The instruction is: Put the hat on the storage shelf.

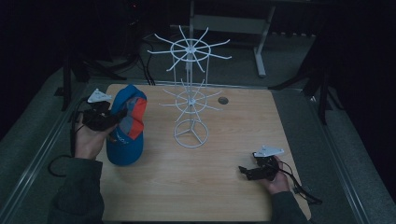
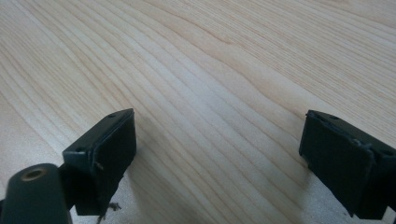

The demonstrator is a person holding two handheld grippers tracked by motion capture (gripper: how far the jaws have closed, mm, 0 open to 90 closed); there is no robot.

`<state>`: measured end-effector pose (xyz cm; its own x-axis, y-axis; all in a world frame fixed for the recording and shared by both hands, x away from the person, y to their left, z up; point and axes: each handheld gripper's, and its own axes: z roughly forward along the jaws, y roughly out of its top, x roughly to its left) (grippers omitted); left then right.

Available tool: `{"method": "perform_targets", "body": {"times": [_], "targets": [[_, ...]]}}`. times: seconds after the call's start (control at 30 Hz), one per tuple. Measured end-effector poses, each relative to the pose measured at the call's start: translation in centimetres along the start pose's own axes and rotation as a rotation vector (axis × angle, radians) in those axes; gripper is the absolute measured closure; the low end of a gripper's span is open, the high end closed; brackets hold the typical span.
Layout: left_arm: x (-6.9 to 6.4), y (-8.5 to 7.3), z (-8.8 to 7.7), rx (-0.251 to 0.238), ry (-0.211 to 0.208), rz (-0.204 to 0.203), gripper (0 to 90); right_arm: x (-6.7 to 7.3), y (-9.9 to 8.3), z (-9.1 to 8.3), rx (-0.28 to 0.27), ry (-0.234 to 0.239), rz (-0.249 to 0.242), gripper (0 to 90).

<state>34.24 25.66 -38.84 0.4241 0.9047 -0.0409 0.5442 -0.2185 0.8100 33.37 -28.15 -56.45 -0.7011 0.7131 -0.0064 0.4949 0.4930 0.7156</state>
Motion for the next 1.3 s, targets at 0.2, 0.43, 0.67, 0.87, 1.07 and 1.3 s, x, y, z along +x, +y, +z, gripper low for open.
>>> {"method": "perform_targets", "body": {"times": [0.2,0.43,0.67,0.87,1.07,1.3], "targets": [[0.2,0.5,-0.4,-0.021,0.015,-0.003,88.0,0.0,0.0,0.0,0.0,0.0,0.0,10.7],[0.5,1.0,-0.8,-0.044,0.019,-0.015,88.1,0.0,0.0,0.0,0.0,0.0,0.0,10.7],[0.9,1.5,-1.0,-0.07,0.03,-0.026,88.1,0.0,0.0,0.0,0.0,0.0,0.001,10.7],[1.1,1.8,-1.2,-0.085,0.043,-0.027,88.1,0.0,0.0,0.0,0.0,0.0,0.001,10.7],[1.1,2.1,-1.4,-0.108,0.044,-0.038,88.1,0.0,0.0,0.0,0.001,0.0,0.001,10.7],[1.2,2.4,-1.6,-0.113,0.047,-0.037,88.1,0.0,0.0,0.0,0.001,0.0,0.002,10.7]]}}
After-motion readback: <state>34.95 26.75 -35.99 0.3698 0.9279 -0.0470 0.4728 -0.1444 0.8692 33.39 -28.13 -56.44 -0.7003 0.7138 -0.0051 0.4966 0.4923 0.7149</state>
